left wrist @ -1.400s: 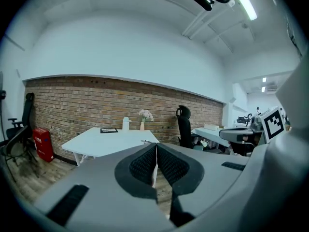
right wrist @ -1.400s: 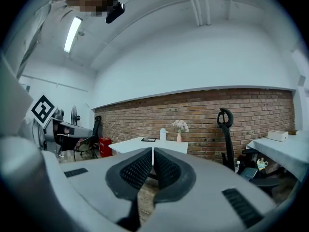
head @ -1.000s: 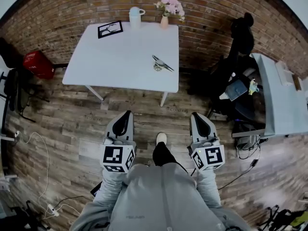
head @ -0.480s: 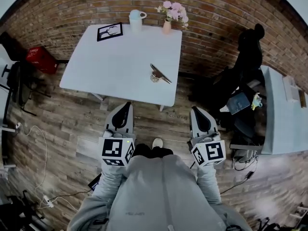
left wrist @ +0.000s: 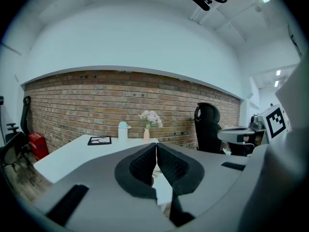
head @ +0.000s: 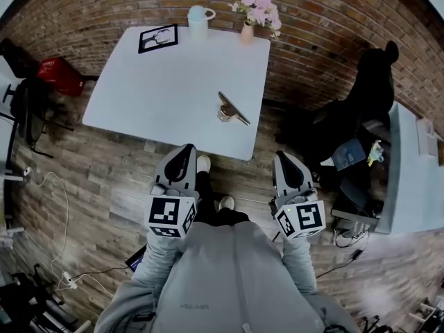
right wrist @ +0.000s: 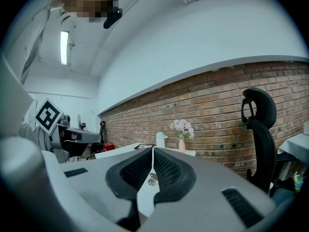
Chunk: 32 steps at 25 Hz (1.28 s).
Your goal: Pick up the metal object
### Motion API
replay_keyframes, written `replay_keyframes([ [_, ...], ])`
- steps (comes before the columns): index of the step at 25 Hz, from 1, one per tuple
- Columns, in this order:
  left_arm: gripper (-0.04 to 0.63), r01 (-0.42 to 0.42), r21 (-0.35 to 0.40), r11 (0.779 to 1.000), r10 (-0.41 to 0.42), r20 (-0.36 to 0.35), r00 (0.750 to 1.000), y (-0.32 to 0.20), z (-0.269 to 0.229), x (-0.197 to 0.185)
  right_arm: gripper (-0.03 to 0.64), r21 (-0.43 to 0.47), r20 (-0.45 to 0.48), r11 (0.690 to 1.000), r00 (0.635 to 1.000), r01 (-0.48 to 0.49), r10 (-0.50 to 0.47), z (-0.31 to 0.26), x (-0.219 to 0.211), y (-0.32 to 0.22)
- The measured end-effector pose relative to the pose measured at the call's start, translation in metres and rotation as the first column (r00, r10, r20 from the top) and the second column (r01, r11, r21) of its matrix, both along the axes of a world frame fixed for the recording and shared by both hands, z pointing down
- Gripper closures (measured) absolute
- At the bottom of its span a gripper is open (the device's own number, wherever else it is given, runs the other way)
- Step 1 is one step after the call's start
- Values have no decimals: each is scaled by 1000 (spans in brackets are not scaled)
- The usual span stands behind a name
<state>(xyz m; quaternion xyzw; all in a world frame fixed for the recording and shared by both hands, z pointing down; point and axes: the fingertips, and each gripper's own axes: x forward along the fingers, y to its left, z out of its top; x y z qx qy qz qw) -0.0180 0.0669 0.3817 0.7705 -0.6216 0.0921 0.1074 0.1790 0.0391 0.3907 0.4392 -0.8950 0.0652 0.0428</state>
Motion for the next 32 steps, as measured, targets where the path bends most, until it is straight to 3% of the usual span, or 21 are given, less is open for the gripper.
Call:
replay_keyframes([
  [11, 569, -81, 11, 997, 82, -16, 997, -108, -1, -32, 592, 6, -18, 999, 999, -33, 33, -6, -47, -96],
  [20, 569, -210, 12, 978, 211, -13, 977, -194, -6, -62, 592, -1, -35, 990, 990, -138, 138, -10, -82, -167],
  [32, 568, -309, -15, 951, 308, -29, 951, -234, 5, -81, 591, -22, -86, 971, 968, -237, 235, 1, -101, -192],
])
